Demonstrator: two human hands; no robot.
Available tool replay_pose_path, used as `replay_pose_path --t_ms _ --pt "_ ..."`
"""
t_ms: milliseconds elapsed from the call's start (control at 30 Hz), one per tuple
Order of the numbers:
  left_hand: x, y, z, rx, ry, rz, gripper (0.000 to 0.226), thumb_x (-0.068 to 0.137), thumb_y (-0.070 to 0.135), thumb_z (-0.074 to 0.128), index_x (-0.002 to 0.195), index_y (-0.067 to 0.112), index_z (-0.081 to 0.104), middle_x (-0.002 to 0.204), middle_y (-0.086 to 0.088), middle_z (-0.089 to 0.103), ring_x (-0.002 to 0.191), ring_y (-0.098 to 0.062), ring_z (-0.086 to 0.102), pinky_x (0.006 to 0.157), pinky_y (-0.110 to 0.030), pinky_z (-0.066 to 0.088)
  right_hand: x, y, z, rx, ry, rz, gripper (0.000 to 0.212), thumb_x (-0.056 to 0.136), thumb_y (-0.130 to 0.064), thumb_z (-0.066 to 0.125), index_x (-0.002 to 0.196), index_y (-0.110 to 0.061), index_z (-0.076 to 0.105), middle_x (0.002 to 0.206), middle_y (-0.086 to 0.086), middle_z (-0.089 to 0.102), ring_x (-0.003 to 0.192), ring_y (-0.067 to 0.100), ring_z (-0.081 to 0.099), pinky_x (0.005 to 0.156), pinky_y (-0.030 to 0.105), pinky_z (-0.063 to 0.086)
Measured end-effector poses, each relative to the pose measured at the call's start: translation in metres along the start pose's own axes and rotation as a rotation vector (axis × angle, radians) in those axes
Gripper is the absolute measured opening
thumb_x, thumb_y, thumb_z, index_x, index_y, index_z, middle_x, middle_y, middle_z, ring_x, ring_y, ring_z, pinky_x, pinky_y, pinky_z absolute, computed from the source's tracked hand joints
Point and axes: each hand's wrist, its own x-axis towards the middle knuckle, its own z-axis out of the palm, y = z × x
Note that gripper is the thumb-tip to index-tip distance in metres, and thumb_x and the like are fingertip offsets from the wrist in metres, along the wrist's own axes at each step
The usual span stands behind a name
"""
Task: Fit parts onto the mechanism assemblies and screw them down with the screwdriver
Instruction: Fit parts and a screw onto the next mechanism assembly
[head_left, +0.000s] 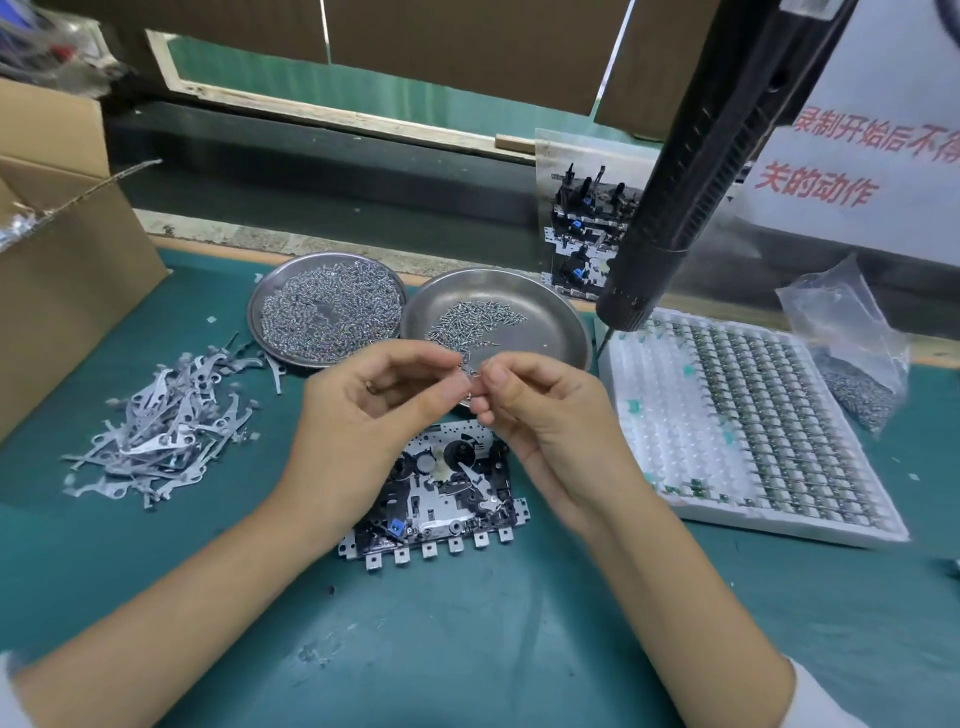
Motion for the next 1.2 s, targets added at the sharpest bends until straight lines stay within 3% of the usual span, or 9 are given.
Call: replay_pose_path --t_ms 167,1000,1134,1200 --pt "-0.0007 0.0005 0.0015 -0.009 0.002 0.005 0.024 0.069 0.014 0.071 0.091 0.020 0.067 0.081 0.005 0.074 0.077 -0.004 0.070 0.068 -0.014 0.052 -0.0010 0.0010 0.0023 0.022 -0.016 0.015 0.008 0.069 -0.011 0.067 0.066 -0.013 0.074 0.065 0.003 0.067 0.058 0.009 0.060 0.063 0.016 0.052" --pt "-0.0053 0.0055 0.0039 0.060 -0.005 0.093 0.019 0.070 0.010 0.072 0.088 0.016 0.068 0.083 0.007 0.074 0.077 -0.006 0.070 0.072 -0.012 0.052 -0.0010 -0.0006 -0.0019 -0.067 -0.074 -0.027 0.006 0.069 -0.015 0.068 0.067 -0.016 0.074 0.066 0.000 0.068 0.062 0.008 0.060 0.065 0.017 0.052" --pt "-0.0055 0.0066 0.0038 0.063 -0.046 0.104 0.020 0.071 0.008 0.070 0.089 0.016 0.069 0.082 0.009 0.074 0.076 -0.003 0.069 0.071 -0.011 0.051 -0.0011 -0.0029 -0.0032 -0.008 -0.134 0.095 0.006 0.071 -0.013 0.067 0.072 -0.015 0.073 0.067 -0.001 0.066 0.061 0.007 0.059 0.060 0.017 0.050" --pt "-0.0063 0.0057 0.0034 0.037 -0.085 0.089 0.022 0.072 0.009 0.068 0.092 0.018 0.074 0.084 0.009 0.074 0.077 -0.003 0.069 0.071 -0.012 0.051 -0.0006 -0.0038 -0.0024 0.076 -0.153 0.197 0.011 0.073 -0.011 0.064 0.084 -0.010 0.063 0.064 -0.001 0.062 0.056 0.007 0.055 0.055 0.016 0.048"
